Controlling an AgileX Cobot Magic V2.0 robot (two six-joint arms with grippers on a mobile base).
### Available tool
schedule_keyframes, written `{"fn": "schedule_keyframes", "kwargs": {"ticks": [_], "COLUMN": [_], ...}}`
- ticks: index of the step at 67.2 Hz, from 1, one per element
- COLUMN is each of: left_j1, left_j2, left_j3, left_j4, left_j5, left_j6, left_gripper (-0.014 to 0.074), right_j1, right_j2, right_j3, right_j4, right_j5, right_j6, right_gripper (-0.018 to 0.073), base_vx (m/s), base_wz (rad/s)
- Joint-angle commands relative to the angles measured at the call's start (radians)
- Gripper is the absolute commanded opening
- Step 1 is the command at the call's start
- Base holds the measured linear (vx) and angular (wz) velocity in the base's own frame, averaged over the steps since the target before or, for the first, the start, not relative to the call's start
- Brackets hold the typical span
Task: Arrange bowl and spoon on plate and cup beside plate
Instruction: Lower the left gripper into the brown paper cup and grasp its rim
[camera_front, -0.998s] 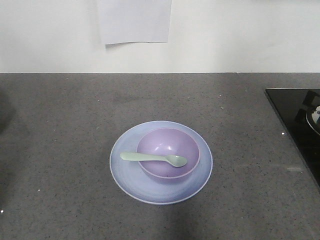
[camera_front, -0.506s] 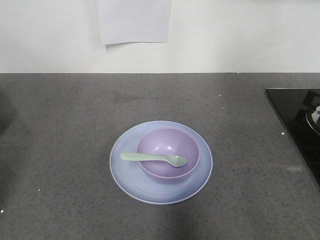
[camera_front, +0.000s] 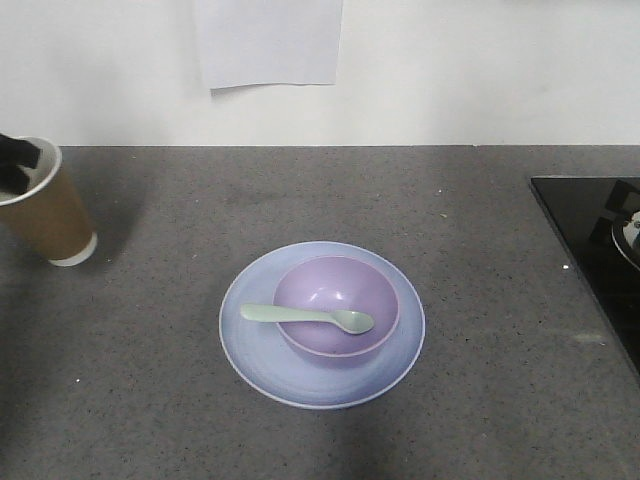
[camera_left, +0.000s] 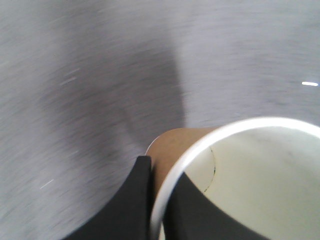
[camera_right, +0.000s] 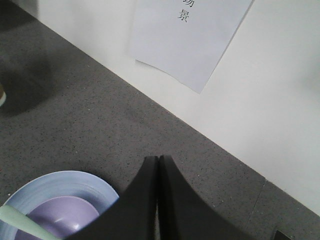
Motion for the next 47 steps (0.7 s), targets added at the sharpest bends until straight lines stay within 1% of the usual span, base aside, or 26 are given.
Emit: {"fn": "schedule_keyframes", "kwargs": {"ticks": [1, 4, 9, 14, 19, 31, 37, 47], "left_j1": [-0.108, -0.155, -0.228, -0.275, -0.307, -0.35, -0.365, -0.384], "left_j2": [-0.051, -0.051, -0.051, -0.05, -0.042, -0.008, 0.009, 0.015], "left_j3": [-0.055, -0.066, -0.074, -0.074, -0.074, -0.074, -0.074, -0.074], "left_j4": [0.004, 0.029, 0.052, 0.06, 0.061, 0.061, 0.062, 0.086], "left_j5": [-0.015, -0.013, -0.013, -0.01, 0.004, 0.055, 0.062, 0.05], "left_j6": [-0.001, -0.011, -0.056, -0.08, -0.083, -0.131, -0.132, -0.133], "left_gripper": [-0.0008, -0.0008, -0.0007, -0.0008, -0.0008, -0.0008, -0.0008, -0.0008], "right_j1": [0.0, 0.0, 0.0, 0.0, 0.0, 0.0, 0.0, 0.0], "right_j2": [-0.022, -0.022, -0.022, -0.022, -0.022, -0.022, -0.022, -0.022], "right_j3": [-0.022, -0.022, -0.022, -0.022, -0.022, -0.022, -0.022, -0.022], "right_j4": [0.008, 0.008, 0.008, 0.008, 0.008, 0.008, 0.011, 0.011], "right_j5": [-0.06, -0.056, -0.047, -0.036, -0.027, -0.021, -0.021, -0.026], "right_j6": [-0.008, -0.008, -0.008, -0.008, -0.008, -0.01, -0.01, -0.01], "right_gripper": [-0.0011, -0.0011, -0.0011, -0.0011, -0.0011, -0.0011, -0.0011, -0.0011], "base_vx": [0.0, 0.0, 0.0, 0.0, 0.0, 0.0, 0.0, 0.0], "base_wz": [0.0, 0.0, 0.0, 0.0, 0.0, 0.0, 0.0, 0.0]}}
